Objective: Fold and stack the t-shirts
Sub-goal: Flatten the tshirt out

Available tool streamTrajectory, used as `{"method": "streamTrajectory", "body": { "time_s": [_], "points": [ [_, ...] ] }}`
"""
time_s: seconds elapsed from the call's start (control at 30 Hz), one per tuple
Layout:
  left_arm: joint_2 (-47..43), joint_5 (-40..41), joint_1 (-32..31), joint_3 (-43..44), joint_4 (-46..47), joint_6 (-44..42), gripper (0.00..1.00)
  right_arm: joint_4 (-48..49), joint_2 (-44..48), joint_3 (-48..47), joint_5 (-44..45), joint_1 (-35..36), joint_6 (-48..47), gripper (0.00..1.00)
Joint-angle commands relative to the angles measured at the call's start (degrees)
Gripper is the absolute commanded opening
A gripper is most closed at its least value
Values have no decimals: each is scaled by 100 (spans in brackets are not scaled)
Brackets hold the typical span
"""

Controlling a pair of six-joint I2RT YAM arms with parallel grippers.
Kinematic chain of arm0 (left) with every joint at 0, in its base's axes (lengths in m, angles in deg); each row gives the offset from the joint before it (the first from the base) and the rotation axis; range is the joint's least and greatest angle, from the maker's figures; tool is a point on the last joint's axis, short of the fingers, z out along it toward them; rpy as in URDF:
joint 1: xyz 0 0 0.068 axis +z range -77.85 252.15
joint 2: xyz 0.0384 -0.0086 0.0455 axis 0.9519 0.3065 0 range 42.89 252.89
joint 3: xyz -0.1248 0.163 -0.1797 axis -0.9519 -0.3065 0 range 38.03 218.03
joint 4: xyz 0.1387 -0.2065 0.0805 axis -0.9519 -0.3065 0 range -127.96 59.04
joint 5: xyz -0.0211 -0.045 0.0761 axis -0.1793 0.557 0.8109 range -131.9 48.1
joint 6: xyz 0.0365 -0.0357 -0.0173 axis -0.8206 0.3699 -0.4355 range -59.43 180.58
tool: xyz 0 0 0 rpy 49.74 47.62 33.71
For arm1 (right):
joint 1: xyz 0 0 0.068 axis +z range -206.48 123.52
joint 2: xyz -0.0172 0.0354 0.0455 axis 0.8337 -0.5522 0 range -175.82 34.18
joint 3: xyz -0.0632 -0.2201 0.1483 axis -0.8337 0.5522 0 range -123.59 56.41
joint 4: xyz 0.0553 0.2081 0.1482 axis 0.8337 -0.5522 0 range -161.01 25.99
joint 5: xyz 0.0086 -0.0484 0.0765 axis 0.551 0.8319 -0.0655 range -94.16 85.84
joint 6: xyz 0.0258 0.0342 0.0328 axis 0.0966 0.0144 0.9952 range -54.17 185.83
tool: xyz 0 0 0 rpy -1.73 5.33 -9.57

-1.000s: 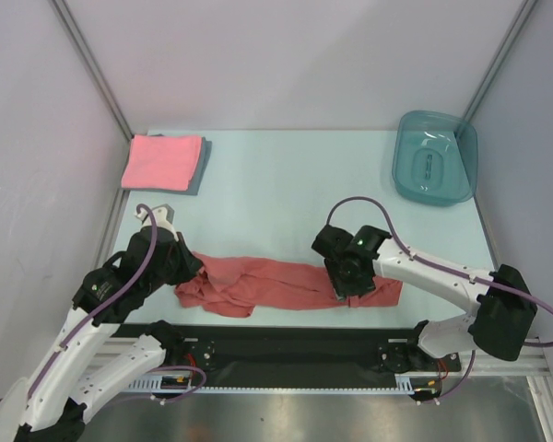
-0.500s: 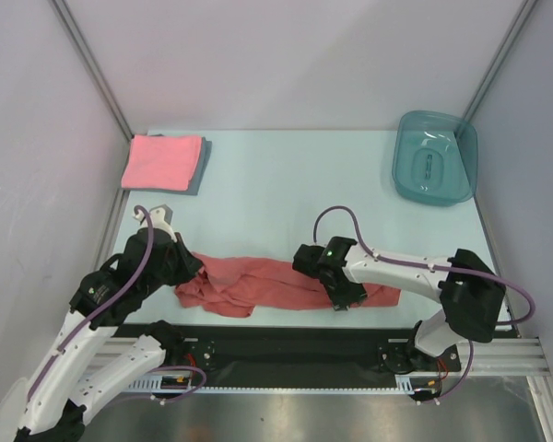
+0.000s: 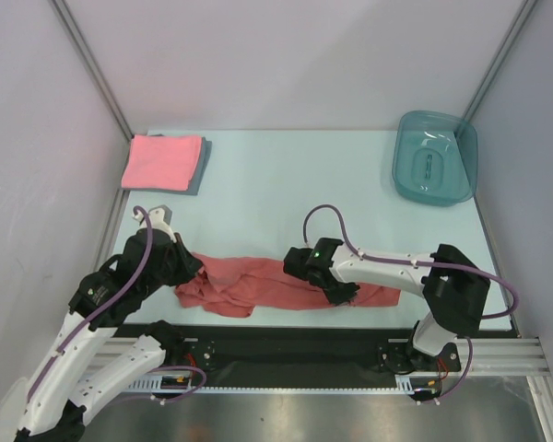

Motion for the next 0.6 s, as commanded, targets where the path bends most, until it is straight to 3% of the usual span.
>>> {"method": "streamTrajectory", "body": {
  "time_s": [0.0,0.17,0.27,0.3,0.33,0.43,0.57],
  "points": [
    [-43,-2,39,-27,127,60,0,-237,70,-224,344,6,91,4],
    [27,-89,39,-53,285,-45,0,-150,788,-172,-172,-721,214,0],
    [280,-282,30,-88,504,-124,0,499,1834,425,-1489,-2397,-30,0],
    [334,-361,38,-114,592,-142,0,849,2255,592,-2302,-2864,-119,0],
    [404,-440,39,-158,697,-168,0,966,2372,898,-2667,-3782,-181,0],
    [782,-687,39,-316,979,-212,0,1300,2549,1400,-3872,-5016,-339,0],
    [1265,-784,-49,-492,1269,-204,0,1757,2435,2041,-4708,-5827,-462,0]
  ]
}}
